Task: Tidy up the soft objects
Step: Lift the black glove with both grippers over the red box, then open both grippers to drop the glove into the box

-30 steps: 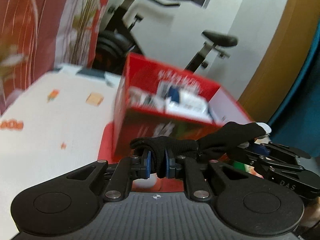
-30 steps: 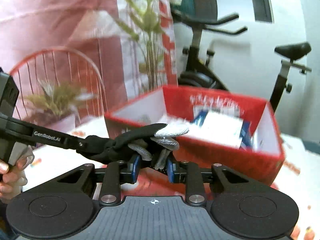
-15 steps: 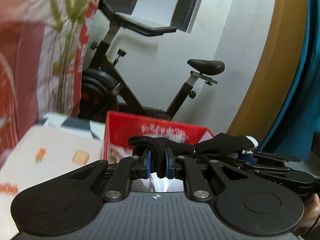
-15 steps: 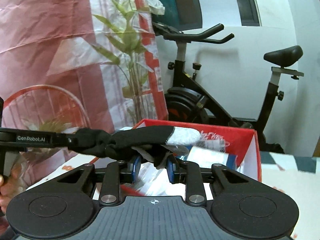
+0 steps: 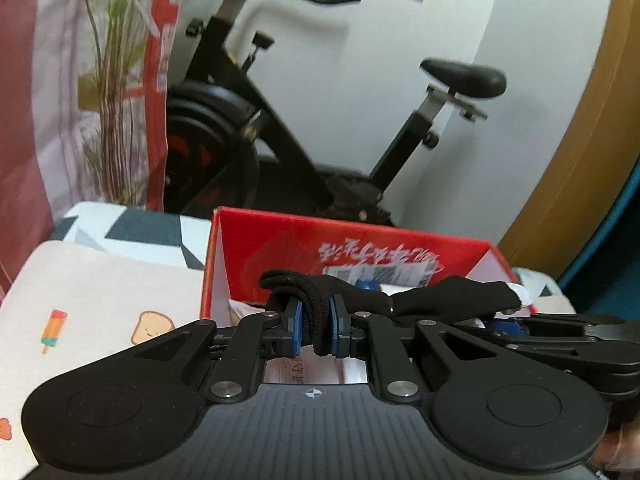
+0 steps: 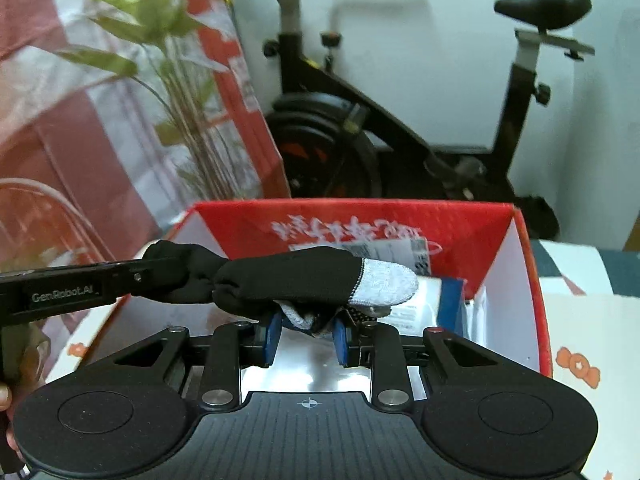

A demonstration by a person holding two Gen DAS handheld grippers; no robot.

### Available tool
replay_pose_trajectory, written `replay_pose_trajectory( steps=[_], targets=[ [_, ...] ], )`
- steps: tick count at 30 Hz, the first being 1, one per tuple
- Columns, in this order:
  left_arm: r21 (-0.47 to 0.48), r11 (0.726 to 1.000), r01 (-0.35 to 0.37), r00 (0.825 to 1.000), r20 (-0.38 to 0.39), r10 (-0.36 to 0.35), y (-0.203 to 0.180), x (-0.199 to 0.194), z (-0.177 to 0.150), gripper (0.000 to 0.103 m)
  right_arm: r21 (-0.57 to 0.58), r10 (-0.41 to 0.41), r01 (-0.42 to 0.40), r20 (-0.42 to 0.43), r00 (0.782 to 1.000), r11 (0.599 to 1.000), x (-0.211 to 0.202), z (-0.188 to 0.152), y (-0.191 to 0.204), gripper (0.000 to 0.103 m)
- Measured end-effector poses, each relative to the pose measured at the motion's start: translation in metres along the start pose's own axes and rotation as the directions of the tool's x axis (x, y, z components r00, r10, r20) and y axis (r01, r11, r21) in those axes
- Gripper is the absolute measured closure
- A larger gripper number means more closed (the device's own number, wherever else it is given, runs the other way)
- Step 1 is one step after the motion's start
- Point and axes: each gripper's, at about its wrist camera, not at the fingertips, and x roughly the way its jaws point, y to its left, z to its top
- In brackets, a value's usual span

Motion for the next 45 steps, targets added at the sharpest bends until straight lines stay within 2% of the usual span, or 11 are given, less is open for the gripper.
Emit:
replay_pose_trajectory(
  steps=[11,20,29,31,33,35,37,41,43,44,45],
  targets=[
    [0.053,0.999,-0.006,0.998,-0.067,0.009,-0.007,0.028,0.005,0.088,0.159,-0.035,0.054,-0.12,0.992,0.986,0.032,0.003,-0.028,0.078],
    [0.054,0.998,-0.021,0.996,-0.083,0.026,-0.008,0.033,0.008,0.085,0.179,-0.049,0.073,-0.134,0.99,0.981,0.032,0.006,-0.038,0.075],
    [0.047,0.998,-0.043,0.996,-0.073,0.046,-0.009,0.024,0.011,0.08,0.162,-0.064,0.078,-0.09,0.994,0.984,0.015,0.013,-0.037,0.072],
    [0.05,0.998,-0.045,0.997,-0.061,0.048,-0.01,0.018,0.012,0.072,0.152,-0.067,0.077,-0.072,0.995,0.985,0.009,0.016,-0.036,0.071],
    [0.068,0.996,-0.053,0.998,-0.041,0.056,-0.014,0.01,0.013,0.058,0.142,-0.07,0.077,-0.052,0.996,0.987,0.003,0.018,-0.036,0.071],
    [0.08,0.995,-0.055,0.998,-0.026,0.058,-0.017,0.003,0.013,0.055,0.13,-0.076,0.079,-0.031,0.997,0.988,-0.005,0.021,-0.035,0.071],
    [0.087,0.995,-0.054,0.998,-0.018,0.056,-0.019,-0.005,0.013,0.053,0.115,-0.08,0.081,-0.013,0.997,0.99,-0.012,0.022,-0.033,0.066],
    [0.103,0.993,-0.056,0.998,0.008,0.055,-0.024,-0.021,0.01,0.04,0.033,-0.086,0.085,0.027,0.996,0.996,-0.03,0.019,-0.024,0.045],
    [0.105,0.993,-0.054,0.998,0.021,0.052,-0.026,-0.029,0.008,0.018,0.004,-0.095,0.095,0.042,0.995,0.995,-0.039,0.016,-0.02,0.036],
    [0.104,0.992,-0.065,0.997,0.035,0.062,-0.027,-0.035,0.006,0.003,-0.008,-0.095,0.095,0.054,0.994,0.995,-0.045,0.014,-0.019,0.031],
    [0.104,0.991,-0.08,0.996,0.057,0.075,-0.028,-0.042,0.004,0.0,-0.013,-0.095,0.096,0.063,0.993,0.995,-0.05,0.012,-0.018,0.029]
  ],
)
